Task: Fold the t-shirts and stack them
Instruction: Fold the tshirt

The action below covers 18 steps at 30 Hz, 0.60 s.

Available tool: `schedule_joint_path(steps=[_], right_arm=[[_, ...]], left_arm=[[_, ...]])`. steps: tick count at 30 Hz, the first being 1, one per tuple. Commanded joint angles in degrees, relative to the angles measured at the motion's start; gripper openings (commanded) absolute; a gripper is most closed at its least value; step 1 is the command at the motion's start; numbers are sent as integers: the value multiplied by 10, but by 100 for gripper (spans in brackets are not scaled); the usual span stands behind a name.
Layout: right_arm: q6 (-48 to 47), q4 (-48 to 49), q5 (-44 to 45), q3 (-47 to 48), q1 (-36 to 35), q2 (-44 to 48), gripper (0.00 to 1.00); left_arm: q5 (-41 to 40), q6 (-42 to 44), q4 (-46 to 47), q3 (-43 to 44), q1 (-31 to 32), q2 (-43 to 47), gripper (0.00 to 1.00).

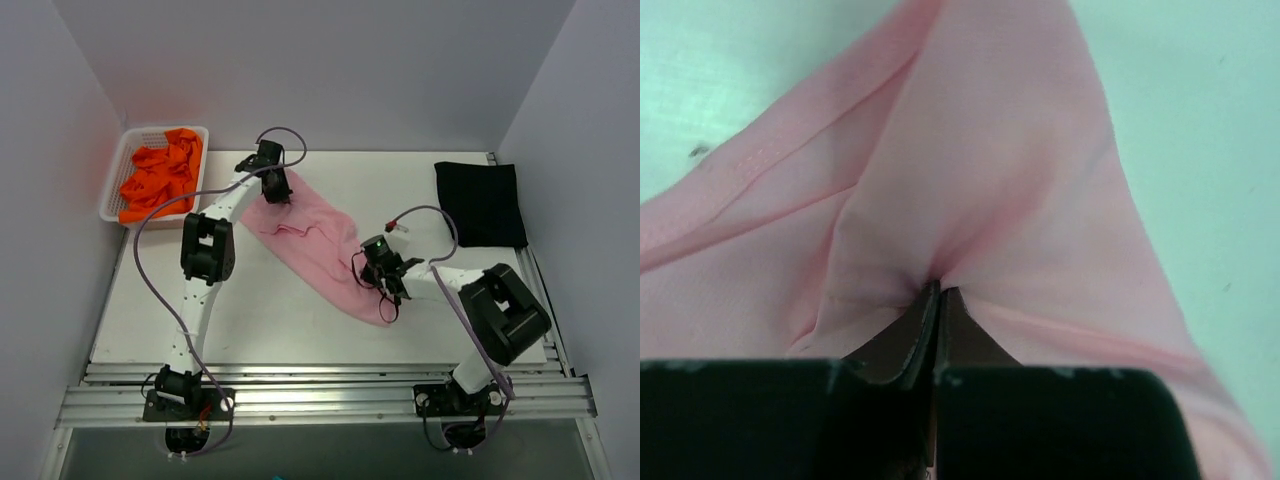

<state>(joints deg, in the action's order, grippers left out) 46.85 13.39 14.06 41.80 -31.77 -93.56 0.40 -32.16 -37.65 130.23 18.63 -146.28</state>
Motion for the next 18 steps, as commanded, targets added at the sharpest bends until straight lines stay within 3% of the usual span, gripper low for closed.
schedule_joint_path(steps=[1, 2, 5, 8, 12, 13, 14, 15, 16, 18], right_arm=[[77, -65, 5, -43, -66, 47, 0], [92, -72, 15, -47, -100, 62, 0], [150, -94, 43, -54, -175, 85, 0], [193, -128, 73, -31, -243, 94, 0], [213, -234, 189, 55, -351, 91, 0], [211, -251, 211, 74, -362, 86, 2], [207, -291, 231, 94, -368, 81, 11], [191, -309, 269, 138, -374, 77, 29], [180, -324, 288, 161, -376, 66, 67], [163, -381, 335, 233, -375, 56, 94]], left_arm=[[21, 17, -117, 126, -11, -87, 4], [23, 18, -137, 211, -11, -108, 4], [41, 18, -165, 292, -14, -161, 5], [94, 26, -53, 254, -21, -145, 6], [158, 45, 64, 188, -18, -82, 16], [167, 47, 77, 181, -16, -68, 25], [171, 59, 91, 183, -14, -51, 33], [171, 66, 100, 182, -9, -11, 44], [169, 75, 110, 171, -5, 15, 63], [168, 83, 151, 149, -4, 96, 80]])
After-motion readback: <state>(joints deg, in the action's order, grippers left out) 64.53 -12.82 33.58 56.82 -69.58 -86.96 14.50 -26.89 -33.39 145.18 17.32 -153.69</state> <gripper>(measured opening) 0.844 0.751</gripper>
